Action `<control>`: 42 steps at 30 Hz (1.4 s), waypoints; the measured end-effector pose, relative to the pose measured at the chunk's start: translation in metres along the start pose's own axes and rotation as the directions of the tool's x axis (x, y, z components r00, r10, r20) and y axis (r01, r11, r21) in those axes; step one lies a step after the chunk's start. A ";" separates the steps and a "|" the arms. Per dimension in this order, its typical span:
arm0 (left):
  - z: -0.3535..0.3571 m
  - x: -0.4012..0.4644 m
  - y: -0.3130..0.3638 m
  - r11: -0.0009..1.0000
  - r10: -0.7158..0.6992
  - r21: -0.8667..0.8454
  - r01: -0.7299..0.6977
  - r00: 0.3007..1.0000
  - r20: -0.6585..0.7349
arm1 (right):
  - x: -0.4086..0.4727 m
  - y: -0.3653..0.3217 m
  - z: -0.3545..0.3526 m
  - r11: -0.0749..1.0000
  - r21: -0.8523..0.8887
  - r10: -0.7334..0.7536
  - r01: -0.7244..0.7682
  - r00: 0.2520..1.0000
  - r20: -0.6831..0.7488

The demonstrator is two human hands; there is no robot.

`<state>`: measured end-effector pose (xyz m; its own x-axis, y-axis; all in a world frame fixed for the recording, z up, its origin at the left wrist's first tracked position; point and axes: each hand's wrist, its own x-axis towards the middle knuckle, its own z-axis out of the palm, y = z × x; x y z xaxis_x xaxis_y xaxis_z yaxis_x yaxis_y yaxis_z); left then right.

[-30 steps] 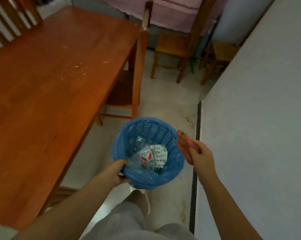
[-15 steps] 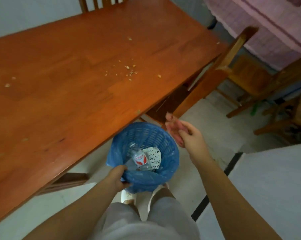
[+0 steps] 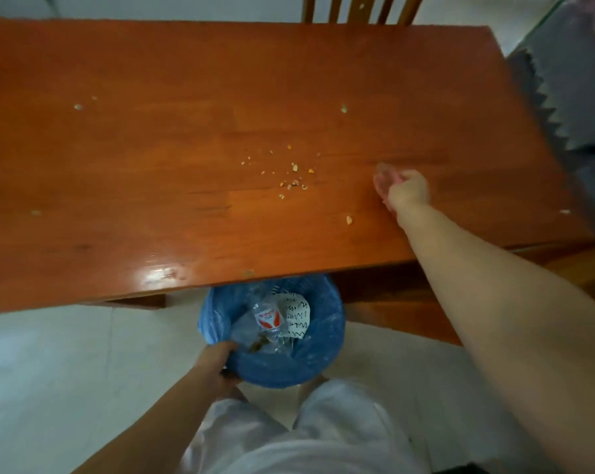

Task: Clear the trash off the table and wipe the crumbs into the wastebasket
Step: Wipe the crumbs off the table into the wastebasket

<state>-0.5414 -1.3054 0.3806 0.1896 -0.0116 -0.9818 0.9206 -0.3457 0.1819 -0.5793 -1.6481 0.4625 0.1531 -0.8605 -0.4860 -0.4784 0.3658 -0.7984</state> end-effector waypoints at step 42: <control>0.047 -0.021 0.006 0.920 -0.053 -0.391 0.005 0.992 -0.111 | 0.031 -0.014 0.093 0.500 -0.332 -0.303 0.800 0.521 0.798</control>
<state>-0.5561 -1.3515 0.3998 0.1777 0.1111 -0.9778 0.9817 0.0484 0.1839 -0.4881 -1.6469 0.4254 0.9148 -0.2761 -0.2947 -0.4038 -0.6228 -0.6701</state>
